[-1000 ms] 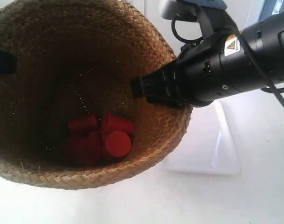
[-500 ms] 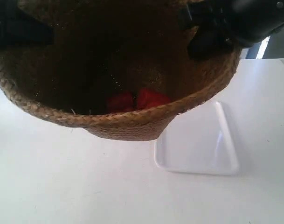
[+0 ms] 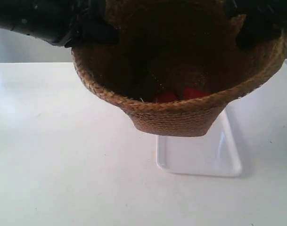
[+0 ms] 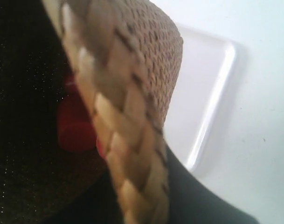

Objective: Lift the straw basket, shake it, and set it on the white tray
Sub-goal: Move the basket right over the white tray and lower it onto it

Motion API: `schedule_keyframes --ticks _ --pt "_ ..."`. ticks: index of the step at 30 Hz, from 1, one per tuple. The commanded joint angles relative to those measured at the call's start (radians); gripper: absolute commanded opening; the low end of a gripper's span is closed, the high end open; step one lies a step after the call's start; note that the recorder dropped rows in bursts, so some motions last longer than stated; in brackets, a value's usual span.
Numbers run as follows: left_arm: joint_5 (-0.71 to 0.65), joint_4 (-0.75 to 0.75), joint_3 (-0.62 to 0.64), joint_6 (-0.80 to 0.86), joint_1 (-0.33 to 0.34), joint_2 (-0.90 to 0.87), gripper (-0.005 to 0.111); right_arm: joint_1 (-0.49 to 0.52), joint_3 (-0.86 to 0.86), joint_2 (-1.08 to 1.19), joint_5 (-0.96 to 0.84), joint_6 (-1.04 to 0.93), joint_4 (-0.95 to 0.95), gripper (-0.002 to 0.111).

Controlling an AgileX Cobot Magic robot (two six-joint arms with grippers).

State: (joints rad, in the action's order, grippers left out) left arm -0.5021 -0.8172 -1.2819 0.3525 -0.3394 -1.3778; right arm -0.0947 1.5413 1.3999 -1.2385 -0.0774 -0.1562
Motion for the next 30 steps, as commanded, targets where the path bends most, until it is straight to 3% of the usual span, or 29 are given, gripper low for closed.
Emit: schedule_keyframes --ticks 1,11,30 --pt "-0.017 -0.081 -0.036 -0.016 -0.019 -0.028 0.0 0.067 0.009 0.007 0.017 -0.068 0.038 0.0" --pt "0.134 -0.11 -0.048 -0.015 -0.142 -0.099 0.0 0.117 0.043 0.08 0.017 -0.136 0.06 0.0" --pt "0.186 -0.147 -0.07 -0.014 -0.151 -0.227 0.0 0.117 0.042 0.213 0.017 -0.163 0.156 0.0"
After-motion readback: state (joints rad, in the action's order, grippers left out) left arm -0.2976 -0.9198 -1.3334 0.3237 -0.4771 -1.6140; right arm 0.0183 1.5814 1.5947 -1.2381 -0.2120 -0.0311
